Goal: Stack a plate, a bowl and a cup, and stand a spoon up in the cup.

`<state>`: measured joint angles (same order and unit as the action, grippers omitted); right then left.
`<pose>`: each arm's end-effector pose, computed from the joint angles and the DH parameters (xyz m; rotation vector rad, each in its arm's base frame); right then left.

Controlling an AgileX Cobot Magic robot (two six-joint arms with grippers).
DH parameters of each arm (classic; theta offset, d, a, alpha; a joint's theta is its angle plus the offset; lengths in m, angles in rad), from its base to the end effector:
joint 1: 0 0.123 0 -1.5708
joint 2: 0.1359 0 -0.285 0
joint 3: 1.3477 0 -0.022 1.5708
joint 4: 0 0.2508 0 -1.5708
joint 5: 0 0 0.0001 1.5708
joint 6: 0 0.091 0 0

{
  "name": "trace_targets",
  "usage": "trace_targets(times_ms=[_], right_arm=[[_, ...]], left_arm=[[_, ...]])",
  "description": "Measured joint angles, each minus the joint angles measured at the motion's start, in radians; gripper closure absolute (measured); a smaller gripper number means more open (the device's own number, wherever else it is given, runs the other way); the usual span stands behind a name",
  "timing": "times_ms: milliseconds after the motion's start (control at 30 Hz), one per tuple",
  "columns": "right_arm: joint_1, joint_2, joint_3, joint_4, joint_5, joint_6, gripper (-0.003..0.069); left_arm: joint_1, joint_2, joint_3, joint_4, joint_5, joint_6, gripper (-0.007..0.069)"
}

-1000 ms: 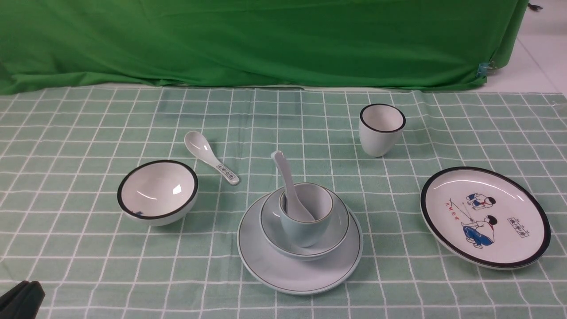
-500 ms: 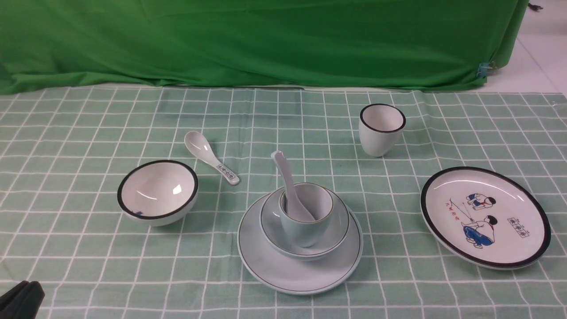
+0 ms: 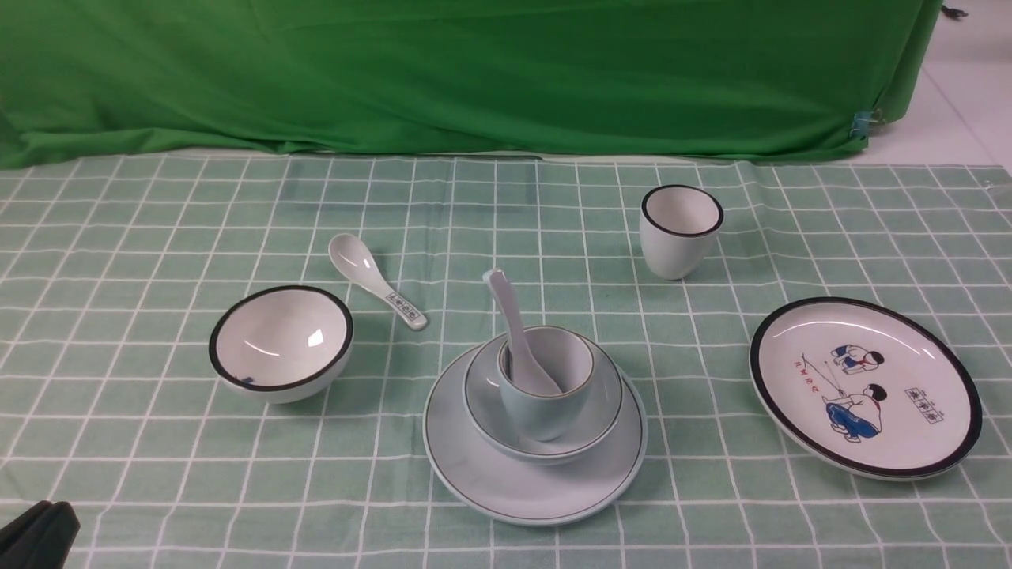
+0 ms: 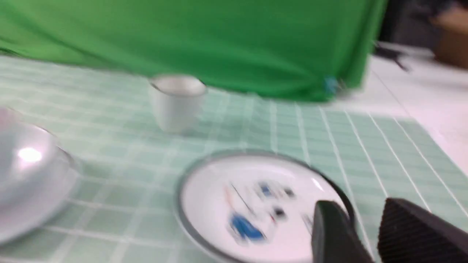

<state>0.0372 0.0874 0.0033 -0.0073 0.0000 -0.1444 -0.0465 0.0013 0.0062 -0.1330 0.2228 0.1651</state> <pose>0.0639 0.0024 0.2068 -0.1485 1.5680 -0.0898 0.0558 -0.0053 0.1910 0.0918 1.7096 -0.0334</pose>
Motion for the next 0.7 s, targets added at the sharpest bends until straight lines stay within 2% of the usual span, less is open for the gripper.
trace_targets(times_ms=[100, 167, 700], right_arm=[[-0.057, -0.058, 0.006, -0.001, 0.166, 0.000, 0.0421], [-0.071, -0.079, 0.006, -0.002, 0.196, 0.001, 0.0421], [-0.033, -0.086, 0.006, -0.003, 0.240, 0.024, 0.0421]], left_arm=[[0.000, 0.000, 0.000, 0.000, 0.000, 0.000, 0.0608], [0.000, 0.000, 0.000, 0.000, 0.001, 0.000, 0.0608], [0.000, 0.000, 0.000, 0.000, 0.001, 0.000, 0.0608]])
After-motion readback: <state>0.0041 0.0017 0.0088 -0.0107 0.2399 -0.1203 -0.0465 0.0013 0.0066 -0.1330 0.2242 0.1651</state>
